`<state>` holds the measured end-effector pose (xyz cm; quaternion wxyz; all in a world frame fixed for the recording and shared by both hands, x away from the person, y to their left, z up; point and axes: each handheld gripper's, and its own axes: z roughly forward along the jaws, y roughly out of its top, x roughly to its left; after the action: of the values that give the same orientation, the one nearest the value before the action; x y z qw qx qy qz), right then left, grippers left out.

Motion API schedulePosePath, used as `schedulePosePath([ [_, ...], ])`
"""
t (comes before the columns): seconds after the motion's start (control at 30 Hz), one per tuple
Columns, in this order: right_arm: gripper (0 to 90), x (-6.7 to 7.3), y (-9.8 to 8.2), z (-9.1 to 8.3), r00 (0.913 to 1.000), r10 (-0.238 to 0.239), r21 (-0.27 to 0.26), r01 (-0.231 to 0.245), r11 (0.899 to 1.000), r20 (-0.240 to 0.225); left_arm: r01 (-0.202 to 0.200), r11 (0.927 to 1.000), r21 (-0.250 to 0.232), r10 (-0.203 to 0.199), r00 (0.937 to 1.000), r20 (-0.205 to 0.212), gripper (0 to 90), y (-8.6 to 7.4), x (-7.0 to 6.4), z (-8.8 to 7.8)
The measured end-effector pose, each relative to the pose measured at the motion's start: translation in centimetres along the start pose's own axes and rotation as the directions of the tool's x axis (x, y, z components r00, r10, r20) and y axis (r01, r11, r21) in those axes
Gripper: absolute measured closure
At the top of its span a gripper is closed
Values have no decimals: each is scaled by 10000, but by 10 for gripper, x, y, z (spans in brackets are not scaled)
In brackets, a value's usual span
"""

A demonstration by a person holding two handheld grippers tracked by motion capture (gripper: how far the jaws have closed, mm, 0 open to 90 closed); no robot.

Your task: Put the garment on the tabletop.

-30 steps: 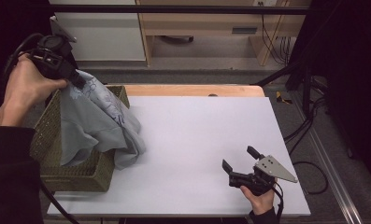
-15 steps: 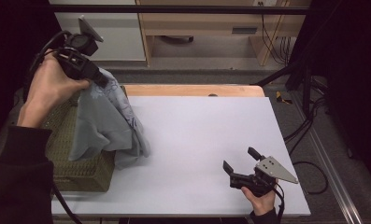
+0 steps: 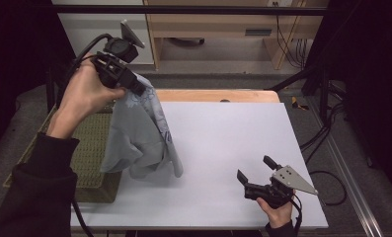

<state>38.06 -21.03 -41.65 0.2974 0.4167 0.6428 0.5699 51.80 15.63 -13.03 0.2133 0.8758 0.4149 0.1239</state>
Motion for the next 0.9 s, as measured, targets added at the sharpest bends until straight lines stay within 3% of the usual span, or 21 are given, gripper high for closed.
schedulePosePath([
  [0.27,8,0,0,-1,10000,-15,22,15,10000,-17,-662,9978,-89,664,9975,252,828,11,-33,15],
  [0.43,7,0,1,-1,10000,61,-44,-61,10000,-42,-1065,9943,-40,1066,9928,550,828,17,-51,26],
  [0.47,8,0,1,-1,10000,62,-85,-63,9999,-67,-1321,9912,109,1313,9898,545,828,18,-53,27],
  [0.57,7,1,1,-1,9999,70,-90,-71,9999,-88,-1533,9880,161,1520,9863,643,828,19,-60,36],
  [0.87,7,1,0,-1,9999,-31,-2,31,10000,-98,-1814,9828,354,1767,9784,1072,827,10,-67,69],
  [0.9,6,2,0,-2,9998,133,57,-132,9999,-160,-1822,9829,284,1780,9777,1115,827,9,-68,73],
])
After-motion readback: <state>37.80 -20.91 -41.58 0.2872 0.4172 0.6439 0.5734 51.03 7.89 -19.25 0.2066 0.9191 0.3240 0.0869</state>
